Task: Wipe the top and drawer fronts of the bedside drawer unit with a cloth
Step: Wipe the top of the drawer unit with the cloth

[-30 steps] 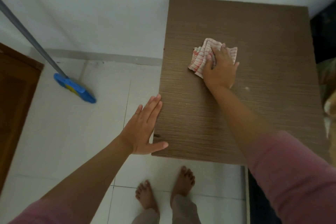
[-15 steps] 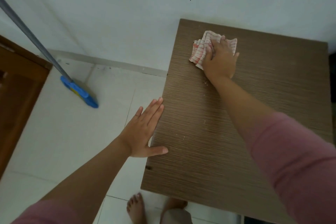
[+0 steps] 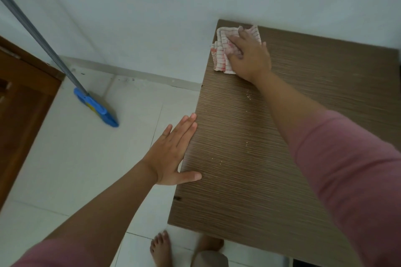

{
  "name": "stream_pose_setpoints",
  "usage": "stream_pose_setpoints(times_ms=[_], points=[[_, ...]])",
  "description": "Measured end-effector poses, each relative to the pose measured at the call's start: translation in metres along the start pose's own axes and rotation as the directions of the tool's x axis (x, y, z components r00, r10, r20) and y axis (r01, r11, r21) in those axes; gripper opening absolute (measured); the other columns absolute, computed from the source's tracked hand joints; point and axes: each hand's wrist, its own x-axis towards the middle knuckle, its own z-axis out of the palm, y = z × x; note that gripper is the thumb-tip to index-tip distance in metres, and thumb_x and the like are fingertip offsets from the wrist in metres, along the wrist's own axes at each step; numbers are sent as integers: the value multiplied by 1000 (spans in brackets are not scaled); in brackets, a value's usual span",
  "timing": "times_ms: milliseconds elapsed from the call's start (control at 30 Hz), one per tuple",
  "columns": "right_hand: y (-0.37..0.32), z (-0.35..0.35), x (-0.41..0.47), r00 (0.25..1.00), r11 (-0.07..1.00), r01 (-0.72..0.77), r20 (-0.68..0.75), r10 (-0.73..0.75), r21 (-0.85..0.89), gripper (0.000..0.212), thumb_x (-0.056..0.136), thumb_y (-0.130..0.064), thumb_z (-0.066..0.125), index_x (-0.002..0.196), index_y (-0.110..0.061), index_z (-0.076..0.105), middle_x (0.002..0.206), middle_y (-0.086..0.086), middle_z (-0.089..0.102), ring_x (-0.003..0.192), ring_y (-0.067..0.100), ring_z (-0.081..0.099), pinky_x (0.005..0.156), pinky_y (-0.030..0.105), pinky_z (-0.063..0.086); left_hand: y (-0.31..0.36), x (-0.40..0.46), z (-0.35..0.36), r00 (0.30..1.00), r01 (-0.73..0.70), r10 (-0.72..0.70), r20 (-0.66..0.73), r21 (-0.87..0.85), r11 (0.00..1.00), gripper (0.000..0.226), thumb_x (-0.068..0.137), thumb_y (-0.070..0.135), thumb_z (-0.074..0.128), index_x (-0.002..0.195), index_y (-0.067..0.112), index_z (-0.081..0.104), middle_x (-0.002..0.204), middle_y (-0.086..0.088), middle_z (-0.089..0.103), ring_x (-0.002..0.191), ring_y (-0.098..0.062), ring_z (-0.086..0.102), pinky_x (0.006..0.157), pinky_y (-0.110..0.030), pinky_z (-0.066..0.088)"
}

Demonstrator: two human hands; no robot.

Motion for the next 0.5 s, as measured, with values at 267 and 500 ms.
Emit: stream_pose_setpoints(times_ms=[267, 500], points=[[-14, 14, -74, 994, 995, 97, 51, -95, -38, 54, 91, -46, 46, 142, -37, 33, 157, -5, 17, 144, 15, 12, 114, 52, 5, 7, -8, 0, 999, 44, -43, -20, 54, 998, 108, 79, 80, 31, 149, 8, -8, 157, -3, -17, 143, -14, -18, 113, -41, -2], [-36, 32, -152, 995, 995, 95, 18, -94, -34, 54, 88, -48, 45, 140, -35, 38, 155, -5, 23, 143, 14, 18, 113, 53, 11, 29, -59, 16, 995, 13, -10, -96, 25, 1000, 82, 90, 58, 36, 150, 8, 11, 159, -3, 0, 145, -16, -4, 111, -46, 7]])
